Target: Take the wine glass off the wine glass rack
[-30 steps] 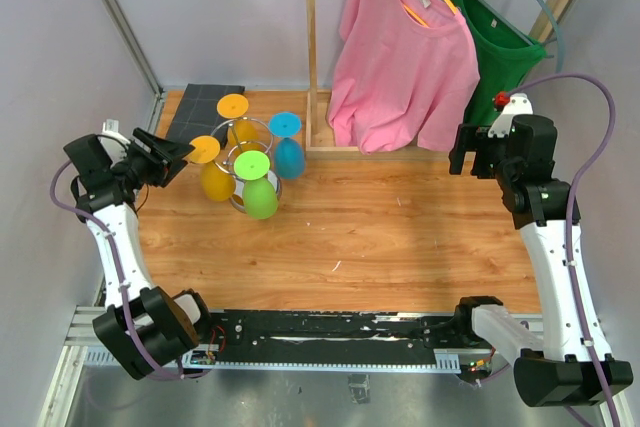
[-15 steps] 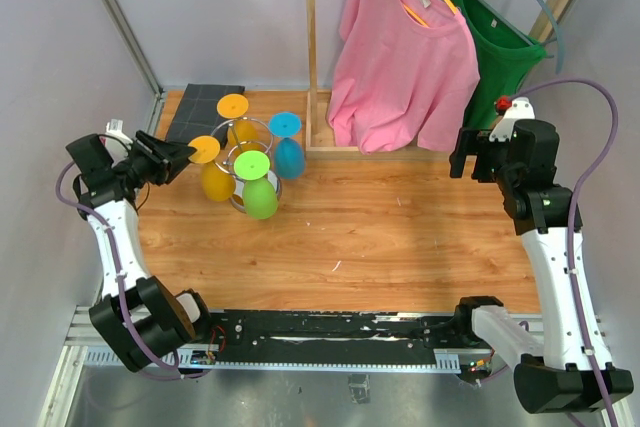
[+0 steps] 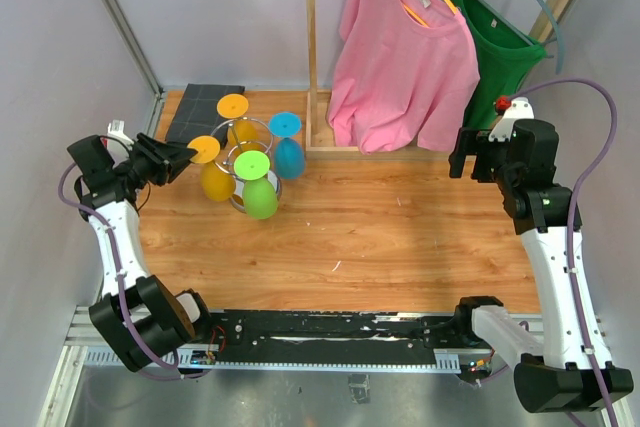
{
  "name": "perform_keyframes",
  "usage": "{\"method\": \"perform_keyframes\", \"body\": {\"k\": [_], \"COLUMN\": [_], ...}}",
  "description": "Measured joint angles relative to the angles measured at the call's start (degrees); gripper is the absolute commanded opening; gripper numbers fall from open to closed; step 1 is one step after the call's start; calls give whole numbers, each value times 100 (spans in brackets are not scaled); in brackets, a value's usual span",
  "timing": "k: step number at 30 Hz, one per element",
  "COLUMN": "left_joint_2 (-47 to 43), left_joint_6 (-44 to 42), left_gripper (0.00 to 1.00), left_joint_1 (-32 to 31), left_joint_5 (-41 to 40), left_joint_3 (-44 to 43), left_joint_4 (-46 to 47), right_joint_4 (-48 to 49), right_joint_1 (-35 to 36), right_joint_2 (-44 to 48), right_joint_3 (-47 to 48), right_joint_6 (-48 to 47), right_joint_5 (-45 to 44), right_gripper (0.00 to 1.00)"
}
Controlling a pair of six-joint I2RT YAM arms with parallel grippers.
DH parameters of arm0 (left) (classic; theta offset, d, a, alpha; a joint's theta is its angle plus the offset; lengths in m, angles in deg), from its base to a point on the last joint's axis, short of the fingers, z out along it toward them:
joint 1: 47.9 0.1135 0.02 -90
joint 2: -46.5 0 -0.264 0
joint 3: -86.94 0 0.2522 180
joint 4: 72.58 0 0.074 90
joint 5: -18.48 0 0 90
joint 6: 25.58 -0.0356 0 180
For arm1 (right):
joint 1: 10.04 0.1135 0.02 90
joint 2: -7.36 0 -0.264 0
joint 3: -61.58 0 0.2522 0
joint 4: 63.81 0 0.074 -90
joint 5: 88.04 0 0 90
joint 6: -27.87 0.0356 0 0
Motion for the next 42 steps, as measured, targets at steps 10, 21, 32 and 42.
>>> {"method": "perform_keyframes", "body": {"k": [10, 21, 32, 42], "left_joint_2": [48, 48, 140, 245], "left_joint_6": [48, 109, 96, -13], "left_gripper": [32, 33, 31, 38], "left_joint_1": [0, 0, 13, 153], "left_joint_5": [13, 11, 2, -4], "left_joint_3": [42, 42, 42, 42], "left_joint_4": [111, 205, 221, 219], "right_joint_4": [-2, -17, -22, -24], "right_joint_1": [0, 0, 0, 0], "right_joint_2": [15, 24, 24, 24], "right_joint_3": [0, -22, -22, -28], "right_joint_6": [2, 2, 2, 4], "right_joint_5": [20, 107, 111, 116], "right_gripper": [98, 98, 98, 98]}}
